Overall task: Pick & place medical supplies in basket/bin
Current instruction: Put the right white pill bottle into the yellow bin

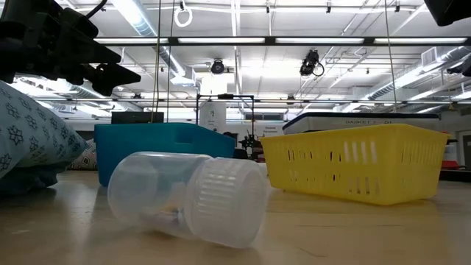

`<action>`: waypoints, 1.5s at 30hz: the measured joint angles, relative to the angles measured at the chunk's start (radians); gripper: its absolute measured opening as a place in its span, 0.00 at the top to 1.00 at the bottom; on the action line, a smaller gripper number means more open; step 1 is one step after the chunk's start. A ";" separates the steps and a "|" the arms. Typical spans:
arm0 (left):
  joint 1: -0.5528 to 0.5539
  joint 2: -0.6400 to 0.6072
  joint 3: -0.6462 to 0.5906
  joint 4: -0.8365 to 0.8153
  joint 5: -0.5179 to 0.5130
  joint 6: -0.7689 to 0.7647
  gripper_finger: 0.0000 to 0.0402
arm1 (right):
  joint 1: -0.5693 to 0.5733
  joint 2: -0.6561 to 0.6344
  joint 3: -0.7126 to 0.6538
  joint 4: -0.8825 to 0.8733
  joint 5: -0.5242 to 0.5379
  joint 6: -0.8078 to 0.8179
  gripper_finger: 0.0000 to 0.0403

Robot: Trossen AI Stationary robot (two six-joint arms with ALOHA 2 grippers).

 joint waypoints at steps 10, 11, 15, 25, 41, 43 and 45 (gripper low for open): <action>0.000 0.000 0.000 0.000 0.000 0.002 0.09 | 0.000 0.083 0.000 0.039 -0.024 -0.029 0.36; 0.000 0.000 0.000 0.000 0.000 0.001 0.09 | 0.000 0.090 0.000 0.044 -0.026 -0.030 0.36; 0.000 0.000 0.000 0.001 0.000 0.001 0.09 | -0.001 0.103 -0.001 0.045 -0.026 -0.026 0.36; 0.000 0.000 0.000 0.003 0.000 0.001 0.09 | -0.003 0.105 -0.001 0.051 -0.007 0.027 0.51; 0.000 0.000 0.000 0.003 0.000 0.001 0.09 | -0.002 0.104 -0.001 0.199 -0.029 -0.008 0.67; 0.000 0.000 0.000 0.003 0.000 0.001 0.09 | -0.002 0.104 -0.001 0.247 -0.022 -0.030 0.67; 0.000 0.000 0.000 0.003 0.000 0.001 0.09 | -0.002 0.104 -0.001 0.295 -0.001 -0.055 0.67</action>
